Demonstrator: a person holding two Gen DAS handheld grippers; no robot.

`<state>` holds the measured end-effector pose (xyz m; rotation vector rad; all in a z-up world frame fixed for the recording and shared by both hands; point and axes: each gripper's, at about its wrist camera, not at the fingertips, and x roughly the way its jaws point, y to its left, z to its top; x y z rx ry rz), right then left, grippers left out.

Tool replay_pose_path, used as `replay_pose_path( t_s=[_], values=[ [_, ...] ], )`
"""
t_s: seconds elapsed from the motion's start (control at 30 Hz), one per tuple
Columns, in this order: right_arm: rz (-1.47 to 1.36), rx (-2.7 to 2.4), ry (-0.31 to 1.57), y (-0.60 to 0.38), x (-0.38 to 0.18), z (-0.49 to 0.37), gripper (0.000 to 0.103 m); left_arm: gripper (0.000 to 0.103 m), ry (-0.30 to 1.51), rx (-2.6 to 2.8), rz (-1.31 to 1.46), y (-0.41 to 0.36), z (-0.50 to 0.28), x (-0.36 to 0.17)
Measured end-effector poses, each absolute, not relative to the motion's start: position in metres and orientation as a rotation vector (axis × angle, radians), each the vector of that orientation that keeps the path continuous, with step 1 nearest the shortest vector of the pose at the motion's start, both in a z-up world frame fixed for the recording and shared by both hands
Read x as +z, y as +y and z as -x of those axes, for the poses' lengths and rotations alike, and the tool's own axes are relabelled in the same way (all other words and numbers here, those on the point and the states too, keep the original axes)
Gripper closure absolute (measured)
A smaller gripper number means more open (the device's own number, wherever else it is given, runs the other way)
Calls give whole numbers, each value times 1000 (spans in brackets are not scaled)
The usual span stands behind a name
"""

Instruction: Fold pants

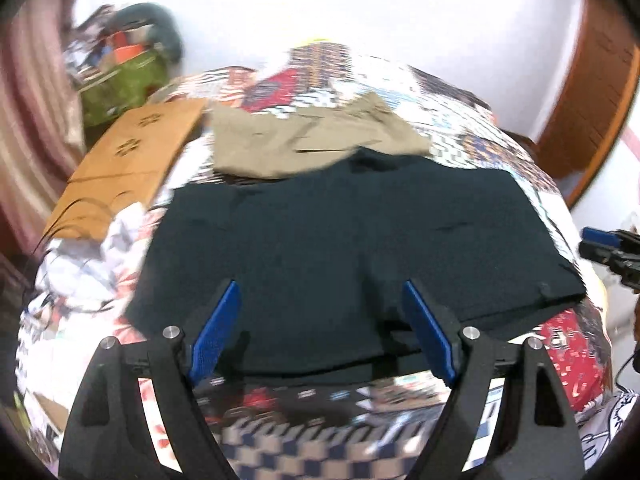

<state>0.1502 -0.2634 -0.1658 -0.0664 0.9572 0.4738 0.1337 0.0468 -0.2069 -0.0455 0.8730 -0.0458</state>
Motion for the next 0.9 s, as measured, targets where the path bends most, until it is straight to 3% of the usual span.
replay_pose_path(
  t_s=[0.3,0.57,0.9],
  values=[
    [115,525,910,-224,-167,-163,54,20,956,69,314,130,-111,-239],
    [138,517,1006,-211,-205,-167,54,20,1037,-11,531,141,-113,-274],
    [146,534,1012,-211,-209,-166,54,20,1008,-57,694,155,-134,-288]
  ],
)
